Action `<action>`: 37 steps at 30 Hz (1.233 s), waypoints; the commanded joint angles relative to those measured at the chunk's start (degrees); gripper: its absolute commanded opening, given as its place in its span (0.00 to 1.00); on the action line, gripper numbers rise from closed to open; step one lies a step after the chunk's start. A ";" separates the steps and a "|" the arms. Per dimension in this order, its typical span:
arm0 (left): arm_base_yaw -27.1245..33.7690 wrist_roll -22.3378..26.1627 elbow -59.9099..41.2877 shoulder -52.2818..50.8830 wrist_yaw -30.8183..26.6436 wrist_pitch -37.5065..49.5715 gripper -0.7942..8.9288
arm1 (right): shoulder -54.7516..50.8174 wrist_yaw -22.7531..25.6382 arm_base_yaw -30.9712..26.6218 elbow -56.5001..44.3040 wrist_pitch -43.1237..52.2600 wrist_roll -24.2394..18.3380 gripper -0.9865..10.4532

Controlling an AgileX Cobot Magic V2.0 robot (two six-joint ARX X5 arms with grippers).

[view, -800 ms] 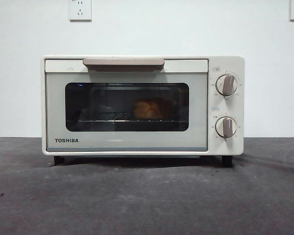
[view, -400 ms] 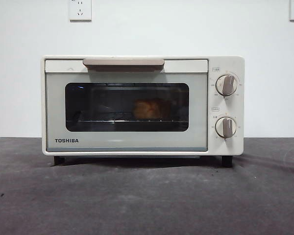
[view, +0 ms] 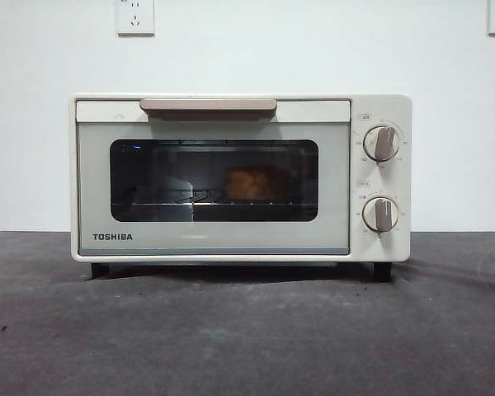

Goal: The left arm flap open the oven, the right arm pick bread and place it into oven, the left arm flap close the oven

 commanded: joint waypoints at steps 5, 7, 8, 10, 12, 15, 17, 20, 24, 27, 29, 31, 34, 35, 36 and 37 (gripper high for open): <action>0.02 1.01 -1.18 -0.07 -0.24 -0.37 0.10 | 0.11 0.04 0.52 0.72 0.61 -0.57 0.09; 0.02 1.01 -1.18 -0.07 -0.26 -0.37 0.10 | 0.11 0.04 0.52 0.72 0.61 -0.57 0.09; 0.02 1.01 -1.18 -0.07 -0.24 -0.37 0.10 | 0.11 0.04 0.52 0.72 0.61 -0.57 0.09; 0.02 1.01 -1.18 -0.07 -0.24 -0.37 0.10 | 0.11 0.02 0.52 0.72 0.59 -0.57 0.09; 0.02 1.01 -1.18 -0.07 -0.24 -0.37 0.10 | 0.11 0.04 0.52 0.72 0.61 -0.57 0.09; 0.04 0.98 -1.18 -0.07 -0.24 -0.37 0.10 | 0.11 0.42 -0.04 0.57 0.68 -0.59 0.09; 0.04 1.01 -1.18 -0.07 -0.24 -0.35 0.10 | 0.11 -0.46 -2.21 0.11 0.98 -0.61 0.09; 0.04 1.01 -1.18 -0.07 -0.26 -0.35 0.10 | -0.46 -0.42 -9.03 -4.31 5.20 -0.66 0.09; 0.04 0.98 -1.18 -0.07 -0.24 -0.35 0.10 | -5.97 -0.66 -19.80 -16.66 14.21 0.37 0.09; 0.04 0.98 -1.18 -0.07 -0.26 -0.35 0.10 | -12.13 -0.87 -27.15 -26.75 18.75 1.64 0.09; 0.04 0.98 -1.18 -0.07 -0.24 -0.35 0.10 | -15.76 -0.87 -31.43 -32.11 19.52 1.64 0.09; 0.04 0.98 -1.18 -0.07 -0.24 -0.35 0.10 | -18.75 -1.42 -35.23 -36.76 20.22 0.55 0.09; 0.04 1.01 -1.18 -0.07 -0.24 -0.35 0.10 | -22.34 -3.13 -39.67 -42.58 20.74 -0.83 0.09; 0.04 1.01 -1.18 -0.07 -0.24 -0.35 0.10 | -23.32 -3.61 -40.70 -43.89 20.74 -0.92 0.09; 0.04 1.01 -1.18 -0.07 -0.24 -0.33 0.10 | -24.15 -3.96 -41.46 -44.96 20.74 -0.92 0.09; 0.04 1.01 -1.18 -0.07 -0.24 -0.33 0.10 | -24.92 -4.37 -42.01 -45.83 20.74 -0.94 0.09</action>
